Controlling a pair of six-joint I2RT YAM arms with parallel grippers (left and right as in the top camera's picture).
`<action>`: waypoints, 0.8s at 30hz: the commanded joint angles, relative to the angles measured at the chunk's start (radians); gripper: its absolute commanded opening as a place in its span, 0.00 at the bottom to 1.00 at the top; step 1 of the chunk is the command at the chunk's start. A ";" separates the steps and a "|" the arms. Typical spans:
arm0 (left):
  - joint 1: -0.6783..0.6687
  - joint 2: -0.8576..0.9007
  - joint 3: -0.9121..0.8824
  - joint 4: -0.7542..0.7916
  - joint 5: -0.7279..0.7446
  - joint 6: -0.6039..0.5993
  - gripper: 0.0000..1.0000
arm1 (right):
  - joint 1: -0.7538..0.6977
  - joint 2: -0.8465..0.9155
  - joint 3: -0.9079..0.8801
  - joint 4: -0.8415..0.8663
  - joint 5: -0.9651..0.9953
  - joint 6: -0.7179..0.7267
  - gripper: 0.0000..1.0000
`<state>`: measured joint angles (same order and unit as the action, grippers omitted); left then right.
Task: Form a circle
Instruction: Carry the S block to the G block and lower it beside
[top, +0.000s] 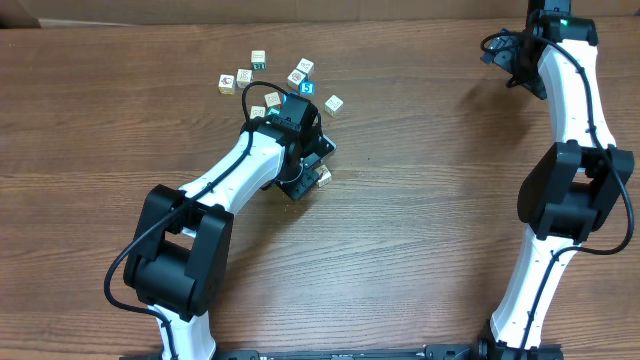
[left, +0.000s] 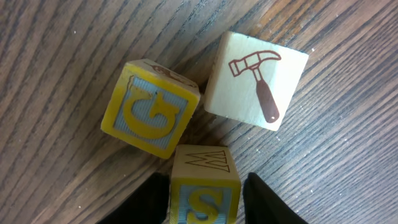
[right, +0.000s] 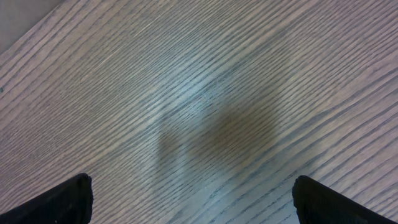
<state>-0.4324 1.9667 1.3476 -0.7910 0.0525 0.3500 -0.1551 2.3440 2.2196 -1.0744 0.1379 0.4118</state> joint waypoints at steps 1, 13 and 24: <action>-0.006 0.017 -0.005 0.002 0.019 0.013 0.47 | 0.002 -0.025 0.013 0.003 0.008 0.000 1.00; -0.006 0.017 -0.005 -0.069 0.018 0.013 0.46 | 0.002 -0.025 0.013 0.003 0.008 0.000 1.00; -0.006 0.017 -0.005 -0.042 0.014 0.057 0.30 | 0.002 -0.025 0.013 0.003 0.008 0.000 1.00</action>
<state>-0.4324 1.9678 1.3468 -0.8383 0.0521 0.3634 -0.1551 2.3440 2.2196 -1.0744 0.1375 0.4118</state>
